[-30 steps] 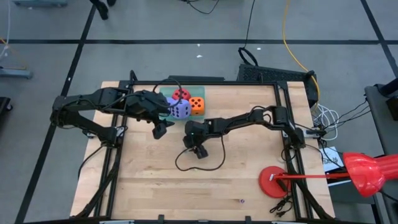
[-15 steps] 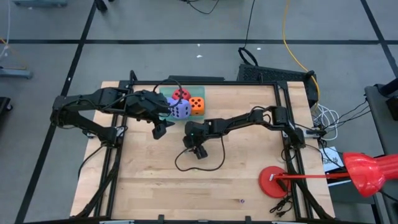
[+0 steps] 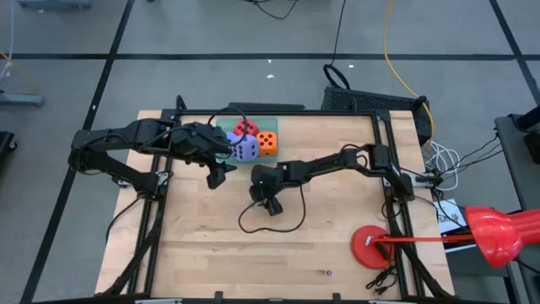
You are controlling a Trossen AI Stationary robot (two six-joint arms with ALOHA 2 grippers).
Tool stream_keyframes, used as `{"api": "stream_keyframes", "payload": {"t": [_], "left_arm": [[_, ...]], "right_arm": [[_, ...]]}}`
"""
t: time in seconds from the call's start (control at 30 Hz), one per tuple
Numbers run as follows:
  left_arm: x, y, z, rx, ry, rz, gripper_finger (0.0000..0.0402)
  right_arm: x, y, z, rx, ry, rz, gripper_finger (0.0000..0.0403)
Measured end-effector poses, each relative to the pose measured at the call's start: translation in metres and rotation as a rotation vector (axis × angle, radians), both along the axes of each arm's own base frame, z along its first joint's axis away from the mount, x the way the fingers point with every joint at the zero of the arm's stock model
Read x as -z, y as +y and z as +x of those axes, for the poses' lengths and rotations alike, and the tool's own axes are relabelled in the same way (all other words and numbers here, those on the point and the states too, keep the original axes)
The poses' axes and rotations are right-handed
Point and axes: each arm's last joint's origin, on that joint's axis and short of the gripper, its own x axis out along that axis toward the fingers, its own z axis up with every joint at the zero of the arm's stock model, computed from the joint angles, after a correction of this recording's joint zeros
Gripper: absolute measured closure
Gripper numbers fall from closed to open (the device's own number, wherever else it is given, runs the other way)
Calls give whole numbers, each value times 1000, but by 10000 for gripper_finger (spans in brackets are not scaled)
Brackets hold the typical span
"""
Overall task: Pick & Place Dice
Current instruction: Put the small red dice into the green bin
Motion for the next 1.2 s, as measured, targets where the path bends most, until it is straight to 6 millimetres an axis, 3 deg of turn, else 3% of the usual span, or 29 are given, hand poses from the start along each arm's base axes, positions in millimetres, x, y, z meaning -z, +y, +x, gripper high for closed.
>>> {"api": "stream_keyframes", "payload": {"t": [0.73, 1.2], "left_arm": [[0, 0, 0, -1, -2, 1, 135], [0, 0, 0, -1, -3, 0, 135]], "right_arm": [[12, 1, 1, -24, 23, -11, 181], [13, 0, 1, -45, 18, -17, 315]]}}
